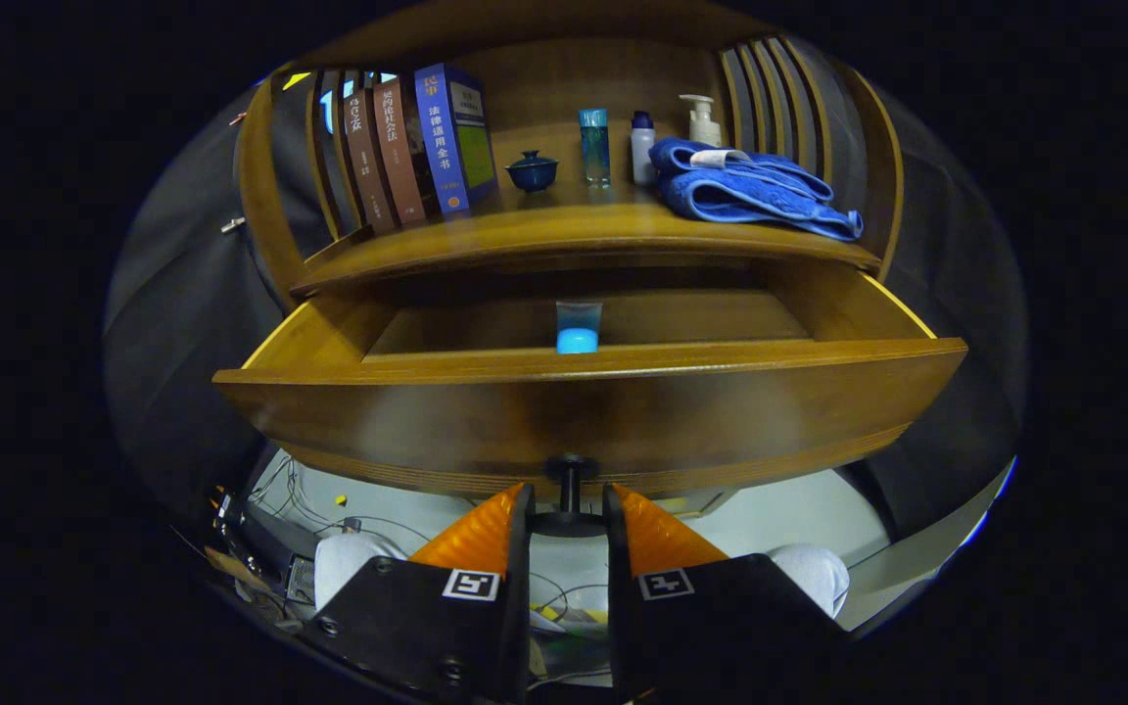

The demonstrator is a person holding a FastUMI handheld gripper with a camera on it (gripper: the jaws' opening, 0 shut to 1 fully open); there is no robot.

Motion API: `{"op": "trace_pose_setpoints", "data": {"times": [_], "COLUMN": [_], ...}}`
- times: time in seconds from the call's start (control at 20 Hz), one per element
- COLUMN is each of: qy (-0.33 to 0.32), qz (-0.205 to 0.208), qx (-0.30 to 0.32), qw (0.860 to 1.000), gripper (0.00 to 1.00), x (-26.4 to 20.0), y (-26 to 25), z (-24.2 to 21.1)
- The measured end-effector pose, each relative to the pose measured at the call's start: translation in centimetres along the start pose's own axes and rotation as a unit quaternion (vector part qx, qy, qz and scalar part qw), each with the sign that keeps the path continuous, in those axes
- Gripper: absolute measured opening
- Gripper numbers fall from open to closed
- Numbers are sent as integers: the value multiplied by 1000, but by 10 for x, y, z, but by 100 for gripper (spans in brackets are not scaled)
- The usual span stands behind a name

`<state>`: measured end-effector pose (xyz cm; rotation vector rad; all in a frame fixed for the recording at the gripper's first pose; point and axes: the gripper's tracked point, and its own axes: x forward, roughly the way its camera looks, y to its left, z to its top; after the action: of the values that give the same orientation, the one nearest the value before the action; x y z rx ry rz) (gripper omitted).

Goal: Pull open the drawer, take out the items inside it, and place them on the countertop above the cabinet.

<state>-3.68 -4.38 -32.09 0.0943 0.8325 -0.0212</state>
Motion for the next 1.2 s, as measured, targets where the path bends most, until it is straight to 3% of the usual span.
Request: {"op": "trace_pose_setpoints", "data": {"times": [0.35,0.65,0.7,0.95,1.2], "qy": [21,37,35,18,-23], "qz": [9,12,12,3,-1], "qx": [-1,15,16,21,21], "qw": [1000,999,999,1000,1000], "gripper": [36,37,41,100,100], "x": [-37,-40,-43,-69,-108], "y": [0,-1,-1,0,0], "z": [-35,-54,-51,-39,10]}}
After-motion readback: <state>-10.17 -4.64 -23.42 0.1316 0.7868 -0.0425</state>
